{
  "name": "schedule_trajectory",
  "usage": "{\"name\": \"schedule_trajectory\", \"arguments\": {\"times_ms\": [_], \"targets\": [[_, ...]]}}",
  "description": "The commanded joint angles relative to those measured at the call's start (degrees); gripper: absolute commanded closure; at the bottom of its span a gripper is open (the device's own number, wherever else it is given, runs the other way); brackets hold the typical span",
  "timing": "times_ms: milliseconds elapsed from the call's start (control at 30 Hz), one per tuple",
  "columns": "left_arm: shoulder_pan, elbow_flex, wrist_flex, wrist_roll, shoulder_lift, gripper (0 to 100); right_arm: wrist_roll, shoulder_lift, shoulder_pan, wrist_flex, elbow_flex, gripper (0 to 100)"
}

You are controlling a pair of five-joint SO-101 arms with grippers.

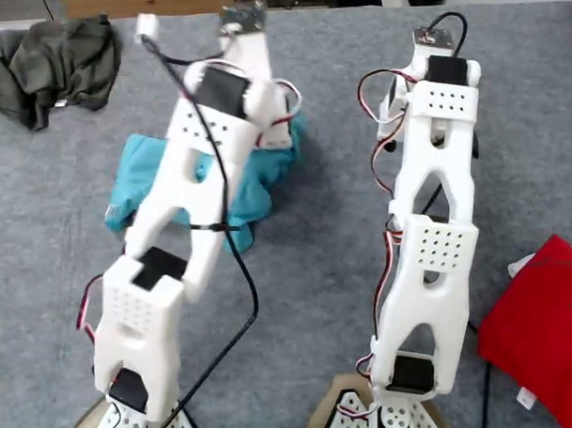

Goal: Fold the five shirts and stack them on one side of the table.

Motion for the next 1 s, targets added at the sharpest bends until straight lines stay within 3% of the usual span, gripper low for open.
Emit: {"name": "schedule_trajectory", "arguments": {"times_ms": [0,133,267,367,533,767,967], "targets": [[2.2,-2.2,-0.6,0.0,1.3,98,0.7,-5.0,3.3,-0.1,-6.8,48.6],[4.5,-2.1,-0.6,-0.3,2.9,97,0.7,-5.0,4.9,1.4,-10.3,48.6],[4.6,-1.8,-0.5,0.4,3.1,86,0.7,-5.0,4.6,1.6,-10.2,48.6],[3.2,-2.2,0.3,5.1,3.0,77,0.7,-5.0,4.4,1.7,-10.2,48.6],[0.3,-2.6,2.5,7.0,2.9,73,0.7,-5.0,4.4,1.7,-10.2,48.6],[-12.0,-6.1,3.5,4.0,3.0,74,0.7,-4.8,4.4,1.7,-10.2,48.6],[-21.0,-2.8,4.3,-5.0,3.0,79,0.7,-4.8,4.0,1.7,-10.2,48.6]]}}
